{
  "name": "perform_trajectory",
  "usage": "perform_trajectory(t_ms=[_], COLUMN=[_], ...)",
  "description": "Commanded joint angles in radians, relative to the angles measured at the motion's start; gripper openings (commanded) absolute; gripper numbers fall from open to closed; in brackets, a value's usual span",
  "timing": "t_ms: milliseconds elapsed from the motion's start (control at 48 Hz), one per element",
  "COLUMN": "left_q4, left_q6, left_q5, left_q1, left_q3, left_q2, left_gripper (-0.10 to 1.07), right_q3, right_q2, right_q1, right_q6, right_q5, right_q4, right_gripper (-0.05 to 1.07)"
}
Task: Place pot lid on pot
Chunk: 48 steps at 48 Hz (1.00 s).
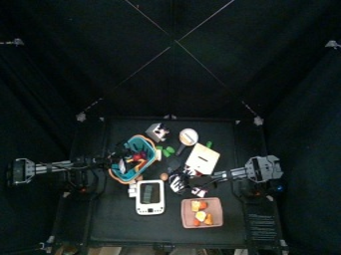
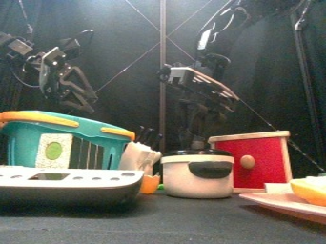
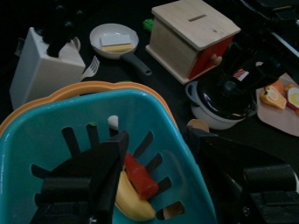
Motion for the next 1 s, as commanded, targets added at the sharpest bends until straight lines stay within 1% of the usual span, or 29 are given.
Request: perform_trajectory(t_ms=[0, 83, 167, 354, 458, 708, 979], left_q4=[0.0, 0.0, 0.0, 0.0, 0.0, 0.0, 0.0], left_q6=[0.002, 0.002, 0.002, 0.002, 0.002, 0.002, 0.002], left_q5=[-0.003, -0.003, -0.003, -0.003, -0.003, -0.003, -0.003], left_q1=[0.005, 0.005, 0.003, 0.003, 0.005, 0.005, 0.003], left_q3=[-0.014, -0.014, -0.014, -0.014, -0.014, -0.014, -0.011], left_q2=[0.0, 0.0, -0.002, -0.002, -0.002, -0.002, -0.003], left_gripper=[0.91, 0.91, 0.91, 0.91, 0.91, 0.91, 0.91], right_q3=[-0.023, -0.025, -0.026, -0.032, -0.04, -0.057, -0.075], right_q2=[-0.017, -0.017, -0.017, -0.017, -0.023, -0.028, -0.041], right_q1=[-0.005, -0.005, -0.003, -0.002, -0.003, -0.002, -0.002], right_q6=[-0.002, -0.002, -0.002, -0.002, -0.002, -0.002, -0.018], right_q5=[-0.003, -0.008, -0.008, -0.008, -0.006, 0.0, 0.031], right_q4=[-0.003, -0.005, -0.003, -0.003, -0.003, -0.003, -0.003], right_gripper=[0.71, 0.72, 0.77, 0.93, 0.99, 0.99, 0.99])
